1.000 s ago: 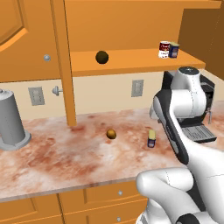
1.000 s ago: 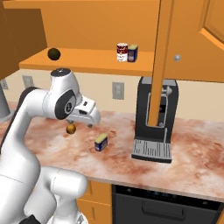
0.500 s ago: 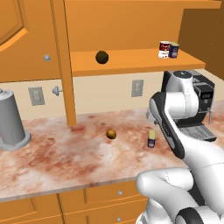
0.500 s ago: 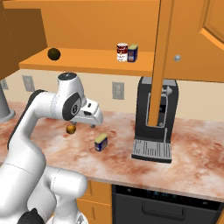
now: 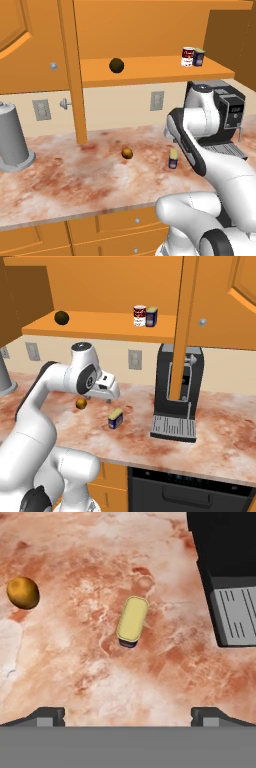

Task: Pick the cans from the counter and place them in their designated side in the cabinet.

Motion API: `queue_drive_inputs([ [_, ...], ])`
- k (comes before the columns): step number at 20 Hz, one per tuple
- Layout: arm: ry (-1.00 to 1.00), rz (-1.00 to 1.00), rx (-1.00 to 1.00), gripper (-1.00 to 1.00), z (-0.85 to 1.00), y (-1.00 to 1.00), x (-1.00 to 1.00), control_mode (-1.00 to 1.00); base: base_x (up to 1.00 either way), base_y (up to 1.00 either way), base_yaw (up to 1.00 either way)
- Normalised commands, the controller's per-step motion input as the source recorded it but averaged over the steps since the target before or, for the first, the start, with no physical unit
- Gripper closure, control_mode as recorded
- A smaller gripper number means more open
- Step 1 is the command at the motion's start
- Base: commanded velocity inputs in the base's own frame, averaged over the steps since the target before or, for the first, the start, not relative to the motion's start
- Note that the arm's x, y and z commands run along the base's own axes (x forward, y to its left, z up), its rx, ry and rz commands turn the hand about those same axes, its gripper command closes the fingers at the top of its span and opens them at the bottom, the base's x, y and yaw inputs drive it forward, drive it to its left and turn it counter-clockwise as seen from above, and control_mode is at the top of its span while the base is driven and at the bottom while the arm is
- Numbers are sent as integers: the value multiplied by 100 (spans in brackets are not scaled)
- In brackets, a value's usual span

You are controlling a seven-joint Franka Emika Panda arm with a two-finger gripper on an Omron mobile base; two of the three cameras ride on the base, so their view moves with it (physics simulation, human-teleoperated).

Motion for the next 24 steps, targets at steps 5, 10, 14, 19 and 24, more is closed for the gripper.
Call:
queue_drive_inputs([
  [5,5,-6,0,-100,-22,-3,16,-100,0,0,0],
  [10,6,-5,0,-100,-26,-6,20,-100,0,0,0],
  [14,3,-3,0,-100,-21,-4,21,-100,0,0,0],
  [19,3,-1,0,-100,-14,-3,23,-100,0,0,0],
  [24,2,-1,1,-100,-14,-1,23,-100,0,0,0],
])
